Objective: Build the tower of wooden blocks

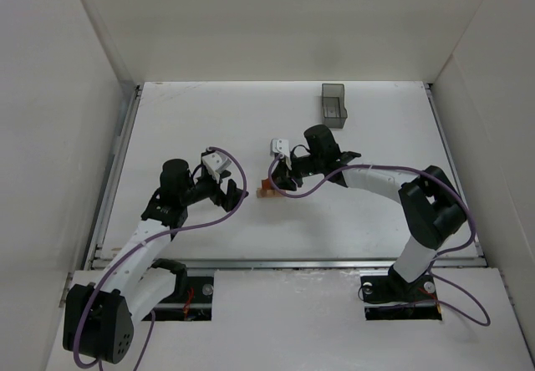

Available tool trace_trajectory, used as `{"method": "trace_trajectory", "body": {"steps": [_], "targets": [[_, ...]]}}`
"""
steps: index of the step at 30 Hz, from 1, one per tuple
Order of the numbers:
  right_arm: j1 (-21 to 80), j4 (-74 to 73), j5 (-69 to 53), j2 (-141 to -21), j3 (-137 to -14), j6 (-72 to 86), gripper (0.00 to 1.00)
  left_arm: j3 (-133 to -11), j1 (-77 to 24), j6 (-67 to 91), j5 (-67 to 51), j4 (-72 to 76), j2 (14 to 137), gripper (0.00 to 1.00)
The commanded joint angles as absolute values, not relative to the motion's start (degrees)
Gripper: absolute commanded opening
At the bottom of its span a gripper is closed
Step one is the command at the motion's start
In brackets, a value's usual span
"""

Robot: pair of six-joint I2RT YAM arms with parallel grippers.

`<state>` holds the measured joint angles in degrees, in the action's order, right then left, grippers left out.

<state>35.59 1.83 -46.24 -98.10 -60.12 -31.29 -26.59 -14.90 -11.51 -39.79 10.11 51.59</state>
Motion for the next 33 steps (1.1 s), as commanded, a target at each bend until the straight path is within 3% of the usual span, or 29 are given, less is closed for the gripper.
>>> {"method": "trace_trajectory", "body": {"steps": [1,33], "targets": [[35.3,5.2,-49.6,-97.7,-60.8,-32.3,0.0,-26.9,-14.7,-12.3,-40.2,12.2,51.2,0.83],[34.8,5.2,-50.1,-99.3,-63.5,-32.3,0.0,-26.9,-14.7,-12.3,-39.6,12.2,51.2,0.83]]}}
